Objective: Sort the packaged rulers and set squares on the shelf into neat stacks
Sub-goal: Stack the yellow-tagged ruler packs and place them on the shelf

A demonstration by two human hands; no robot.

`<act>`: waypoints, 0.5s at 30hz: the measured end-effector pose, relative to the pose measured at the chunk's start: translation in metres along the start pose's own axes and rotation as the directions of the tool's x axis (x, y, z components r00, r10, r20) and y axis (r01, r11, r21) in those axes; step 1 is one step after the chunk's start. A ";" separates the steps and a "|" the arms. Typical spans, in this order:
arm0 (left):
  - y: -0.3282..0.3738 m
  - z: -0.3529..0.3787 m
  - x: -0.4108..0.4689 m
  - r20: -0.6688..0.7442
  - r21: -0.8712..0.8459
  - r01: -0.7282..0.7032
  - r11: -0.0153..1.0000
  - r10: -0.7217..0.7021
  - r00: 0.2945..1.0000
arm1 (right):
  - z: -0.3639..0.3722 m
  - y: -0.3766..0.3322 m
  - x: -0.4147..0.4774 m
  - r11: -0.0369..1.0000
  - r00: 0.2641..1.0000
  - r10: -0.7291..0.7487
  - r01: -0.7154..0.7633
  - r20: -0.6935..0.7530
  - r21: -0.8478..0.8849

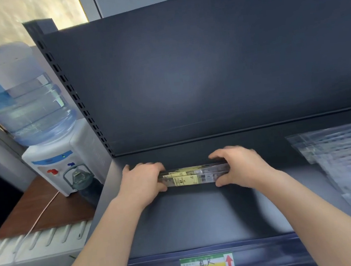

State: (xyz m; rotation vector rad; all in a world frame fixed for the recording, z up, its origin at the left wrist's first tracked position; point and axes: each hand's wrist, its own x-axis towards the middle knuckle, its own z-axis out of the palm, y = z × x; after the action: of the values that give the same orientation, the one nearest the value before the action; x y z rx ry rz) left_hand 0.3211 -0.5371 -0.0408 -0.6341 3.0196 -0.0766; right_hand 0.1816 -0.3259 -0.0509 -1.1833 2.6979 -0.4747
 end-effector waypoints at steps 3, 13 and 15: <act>-0.004 0.008 -0.001 -0.009 -0.237 0.057 0.970 -0.061 0.998 | 0.011 0.004 -0.004 0.957 0.997 0.053 -0.033 -0.061 0.288; -0.008 0.024 0.001 -0.065 -0.607 0.193 0.771 -0.290 0.955 | 0.023 -0.002 -0.007 0.771 0.972 0.180 -0.045 -0.151 0.635; -0.007 0.024 0.000 -0.054 -0.545 0.195 0.815 -0.267 0.962 | 0.021 -0.001 -0.008 0.805 0.983 0.158 -0.073 -0.095 0.589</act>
State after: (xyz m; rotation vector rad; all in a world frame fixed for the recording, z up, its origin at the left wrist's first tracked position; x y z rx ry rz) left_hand 0.3251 -0.5444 -0.0647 -1.0732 3.0609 0.7785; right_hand 0.1933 -0.3247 -0.0701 -0.8212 2.4092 -1.2953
